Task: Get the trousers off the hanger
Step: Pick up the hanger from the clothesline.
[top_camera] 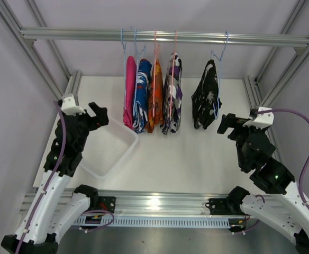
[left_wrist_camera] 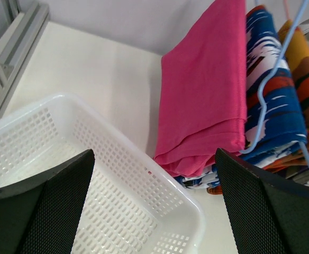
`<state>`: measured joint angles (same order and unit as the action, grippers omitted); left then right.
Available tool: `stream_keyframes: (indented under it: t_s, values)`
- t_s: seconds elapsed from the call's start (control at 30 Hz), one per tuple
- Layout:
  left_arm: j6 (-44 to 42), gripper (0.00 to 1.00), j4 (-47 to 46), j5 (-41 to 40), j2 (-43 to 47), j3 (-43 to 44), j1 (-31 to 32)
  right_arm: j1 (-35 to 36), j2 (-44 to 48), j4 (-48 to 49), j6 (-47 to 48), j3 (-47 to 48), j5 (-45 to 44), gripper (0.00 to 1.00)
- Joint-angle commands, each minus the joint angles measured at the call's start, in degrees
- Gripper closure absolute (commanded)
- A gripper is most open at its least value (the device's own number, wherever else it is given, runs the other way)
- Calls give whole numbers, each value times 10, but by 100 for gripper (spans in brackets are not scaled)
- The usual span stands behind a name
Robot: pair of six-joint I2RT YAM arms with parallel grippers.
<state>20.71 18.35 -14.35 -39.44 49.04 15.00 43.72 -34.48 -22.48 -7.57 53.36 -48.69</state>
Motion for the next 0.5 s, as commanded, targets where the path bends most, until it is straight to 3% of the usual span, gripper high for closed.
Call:
stream_keyframes:
  t_s: [0.0, 0.47]
  values:
    - [19, 1, 23, 13, -20, 34, -13, -7, -4, -1, -16, 5, 9, 1]
    - [10, 0, -10, 116, -23, 27, -16, -47, -57, -35, -50, 10, 40, 0]
